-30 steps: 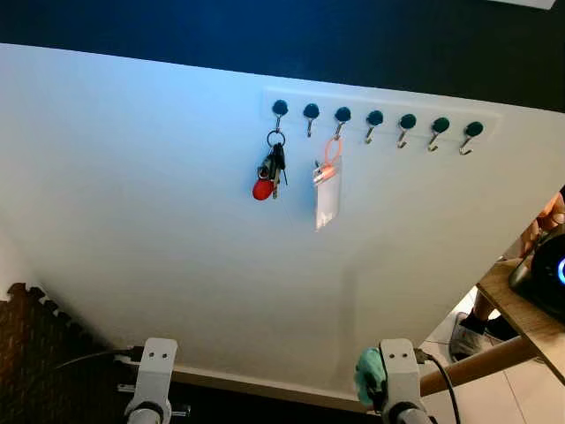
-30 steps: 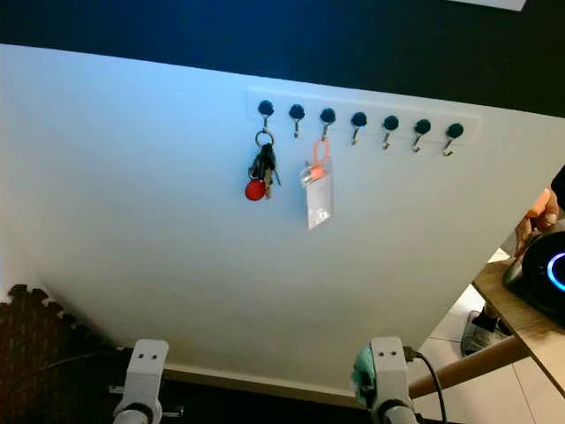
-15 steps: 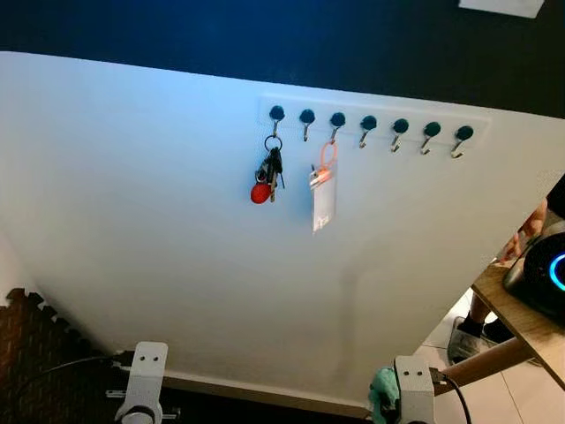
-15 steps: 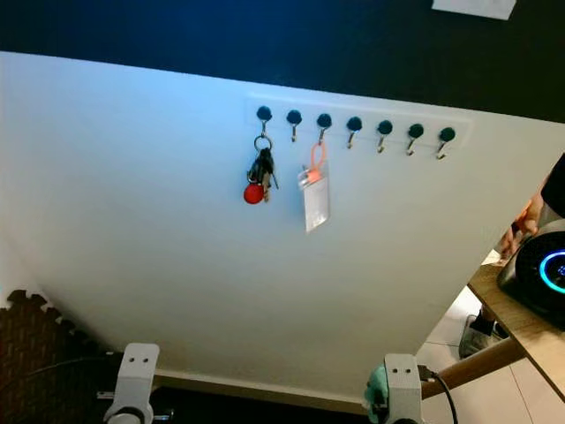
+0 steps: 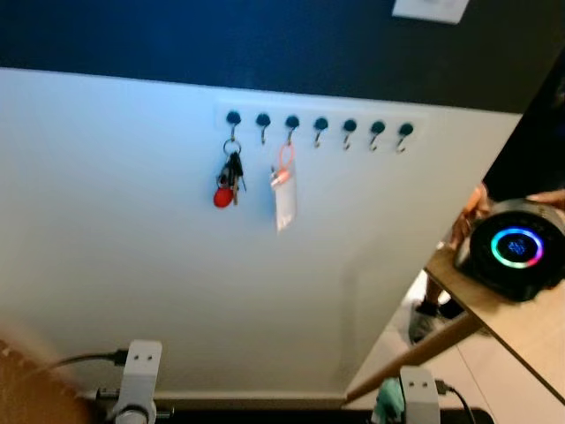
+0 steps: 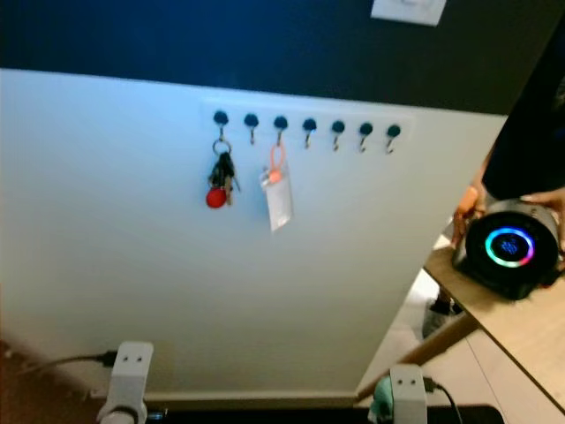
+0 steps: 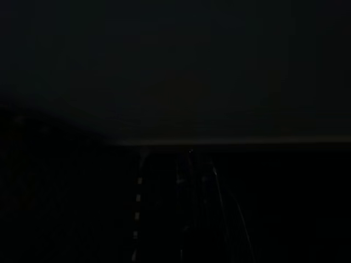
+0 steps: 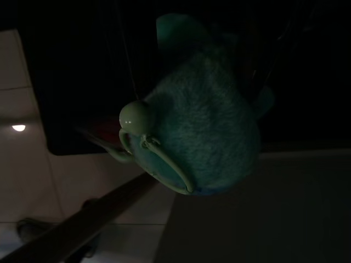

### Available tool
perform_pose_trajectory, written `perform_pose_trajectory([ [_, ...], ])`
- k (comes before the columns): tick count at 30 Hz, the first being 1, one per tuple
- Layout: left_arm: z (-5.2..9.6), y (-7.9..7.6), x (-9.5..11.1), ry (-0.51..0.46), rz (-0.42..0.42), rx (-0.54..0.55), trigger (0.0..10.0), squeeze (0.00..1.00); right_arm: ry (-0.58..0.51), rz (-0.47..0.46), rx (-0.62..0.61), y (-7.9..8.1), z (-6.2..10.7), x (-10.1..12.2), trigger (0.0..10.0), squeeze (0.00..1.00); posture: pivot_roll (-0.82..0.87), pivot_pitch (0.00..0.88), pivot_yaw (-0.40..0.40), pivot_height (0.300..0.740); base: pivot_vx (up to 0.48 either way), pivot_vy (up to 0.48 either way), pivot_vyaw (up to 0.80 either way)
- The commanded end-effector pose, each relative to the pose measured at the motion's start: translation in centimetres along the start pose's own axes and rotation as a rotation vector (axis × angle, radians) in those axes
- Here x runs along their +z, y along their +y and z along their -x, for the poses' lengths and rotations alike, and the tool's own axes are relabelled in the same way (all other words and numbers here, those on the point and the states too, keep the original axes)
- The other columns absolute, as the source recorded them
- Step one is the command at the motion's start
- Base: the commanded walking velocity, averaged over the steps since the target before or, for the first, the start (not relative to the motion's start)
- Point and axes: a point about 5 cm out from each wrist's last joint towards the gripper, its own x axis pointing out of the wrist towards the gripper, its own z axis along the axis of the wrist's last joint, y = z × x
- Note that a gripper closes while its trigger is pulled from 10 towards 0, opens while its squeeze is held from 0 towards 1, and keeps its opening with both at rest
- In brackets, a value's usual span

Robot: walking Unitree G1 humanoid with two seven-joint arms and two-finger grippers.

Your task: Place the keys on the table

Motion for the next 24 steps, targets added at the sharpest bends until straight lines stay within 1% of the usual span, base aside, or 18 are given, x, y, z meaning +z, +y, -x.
perform_pose_trajectory([
  [1, 0.39, -0.43, -0.86, 0.027, -0.002, -0.018, 10.0, 0.00, -0.001, -0.005, -0.002, -0.06, -0.07, 0.13, 10.0, 0.00, 0.09, 0.038, -0.071, 0.740, 0.000, 0.000, -0.80],
  [24, 0.60, -0.26, -1.16, 0.020, -0.004, -0.016, 10.0, 0.00, -0.009, 0.022, 0.018, 0.33, -0.15, 0.33, 10.0, 0.00, 0.10, 0.048, -0.080, 0.740, 0.000, 0.000, -0.80],
])
